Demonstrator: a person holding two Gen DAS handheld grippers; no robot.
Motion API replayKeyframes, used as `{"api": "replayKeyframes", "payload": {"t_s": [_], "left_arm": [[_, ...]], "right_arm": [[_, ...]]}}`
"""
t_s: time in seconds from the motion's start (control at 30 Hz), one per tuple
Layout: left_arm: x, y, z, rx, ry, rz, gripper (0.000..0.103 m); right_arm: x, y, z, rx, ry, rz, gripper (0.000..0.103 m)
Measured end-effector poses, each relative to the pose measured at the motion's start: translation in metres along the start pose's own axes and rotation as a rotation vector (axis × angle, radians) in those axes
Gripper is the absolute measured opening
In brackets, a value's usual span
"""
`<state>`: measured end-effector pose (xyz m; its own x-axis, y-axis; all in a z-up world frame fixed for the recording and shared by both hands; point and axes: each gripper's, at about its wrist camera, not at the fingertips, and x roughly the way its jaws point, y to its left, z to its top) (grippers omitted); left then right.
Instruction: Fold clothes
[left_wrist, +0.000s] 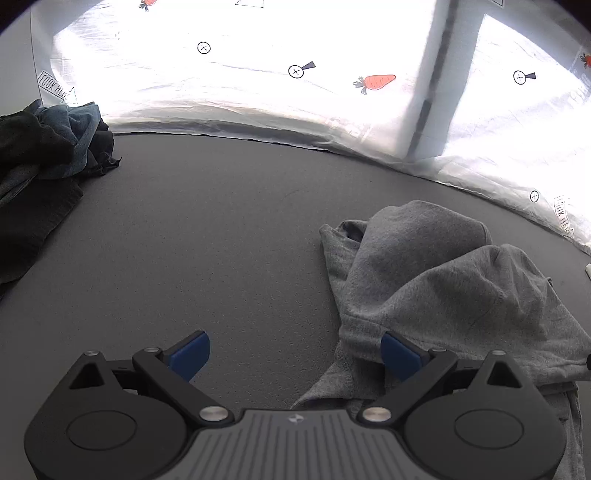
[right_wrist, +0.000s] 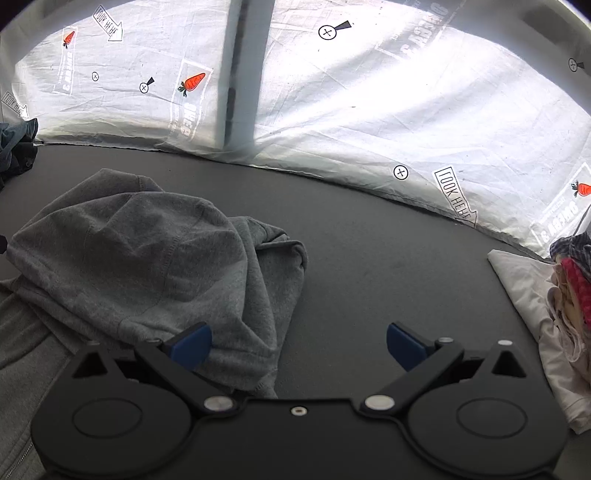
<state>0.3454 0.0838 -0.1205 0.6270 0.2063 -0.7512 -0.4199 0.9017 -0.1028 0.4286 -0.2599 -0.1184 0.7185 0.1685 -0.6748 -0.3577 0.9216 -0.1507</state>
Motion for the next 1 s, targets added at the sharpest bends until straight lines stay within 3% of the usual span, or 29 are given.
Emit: {"api": "replayKeyframes", "payload": {"t_s": [0.13,0.5,0.73,1.0], "left_arm": [[0.022,0.011,-0.005,-0.109,0.071,0.034,0.099],[0.041,0.007,-0.011,-0.102,0.092,0.043,0.103],[0.019,0.011,-0.020,-0.088,0.107,0.075,0.103],[-0.020,0.017,-0.075,-0.023,0.157,0.052,0.103]], "right_arm": [[0.017,-0.007,-0.013,0.039,0.064,-0.019,0.102],[0.037,-0.009,-0.024,0.056,0.095,-0.020,0.103],[0.021,-0.014,-0.030,0.102,0.084,-0.029,0.103],[-0.007,-0.015,-0.073,0.159,0.169,-0.019,0.103]]}}
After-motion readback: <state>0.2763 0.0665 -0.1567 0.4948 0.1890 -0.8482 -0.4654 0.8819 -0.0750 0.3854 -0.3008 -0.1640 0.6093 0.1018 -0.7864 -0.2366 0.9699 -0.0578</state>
